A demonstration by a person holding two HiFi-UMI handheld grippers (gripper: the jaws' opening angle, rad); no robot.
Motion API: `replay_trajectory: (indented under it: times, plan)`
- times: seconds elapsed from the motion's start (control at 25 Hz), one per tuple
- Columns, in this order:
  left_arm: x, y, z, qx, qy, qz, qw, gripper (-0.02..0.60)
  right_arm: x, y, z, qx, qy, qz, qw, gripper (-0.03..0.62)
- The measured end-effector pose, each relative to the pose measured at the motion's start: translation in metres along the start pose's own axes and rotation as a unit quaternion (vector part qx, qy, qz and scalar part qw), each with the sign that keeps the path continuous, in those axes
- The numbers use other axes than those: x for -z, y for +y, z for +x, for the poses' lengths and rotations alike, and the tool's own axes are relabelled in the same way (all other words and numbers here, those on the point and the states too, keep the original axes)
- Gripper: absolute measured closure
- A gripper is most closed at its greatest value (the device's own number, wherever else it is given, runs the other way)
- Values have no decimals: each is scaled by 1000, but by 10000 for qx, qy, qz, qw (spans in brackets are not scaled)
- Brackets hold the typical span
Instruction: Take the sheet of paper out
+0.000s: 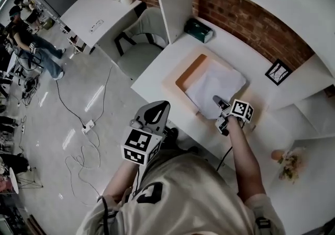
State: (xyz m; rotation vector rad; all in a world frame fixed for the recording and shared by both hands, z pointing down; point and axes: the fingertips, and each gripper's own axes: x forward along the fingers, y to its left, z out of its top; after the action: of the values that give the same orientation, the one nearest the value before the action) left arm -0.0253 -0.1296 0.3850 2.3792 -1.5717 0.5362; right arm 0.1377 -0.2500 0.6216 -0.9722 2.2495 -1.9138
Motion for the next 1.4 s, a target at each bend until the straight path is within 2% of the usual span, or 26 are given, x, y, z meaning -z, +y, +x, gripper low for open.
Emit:
replay_trajectory:
  times: [0.16,0.36,0.52,0.88,1.2,1.4]
  plan:
    - [2,0,-3,-155,30,39,9999,565,-3,0,12,-102,16,15,9999,566]
    - [8,-4,-3,-123,60,23,9999,565,-1,-12,6,9,-42,106,9999,566]
    - [9,9,-6,-83,197,139,9997,565,-2,-6,8,-51,2,-116,9999,566]
    - [12,53,-45,-185,-159,115,9996,565,7,-5,-5,240,-299,-504,9980,566]
    - [19,70,-58,363,-335,-14,9988,565,22,6,-44,849,-841,-497,9916,566]
    - [24,96,-76,364,-464,-174,9981,565,30,21,-51,1007,-1142,-509,9870,566]
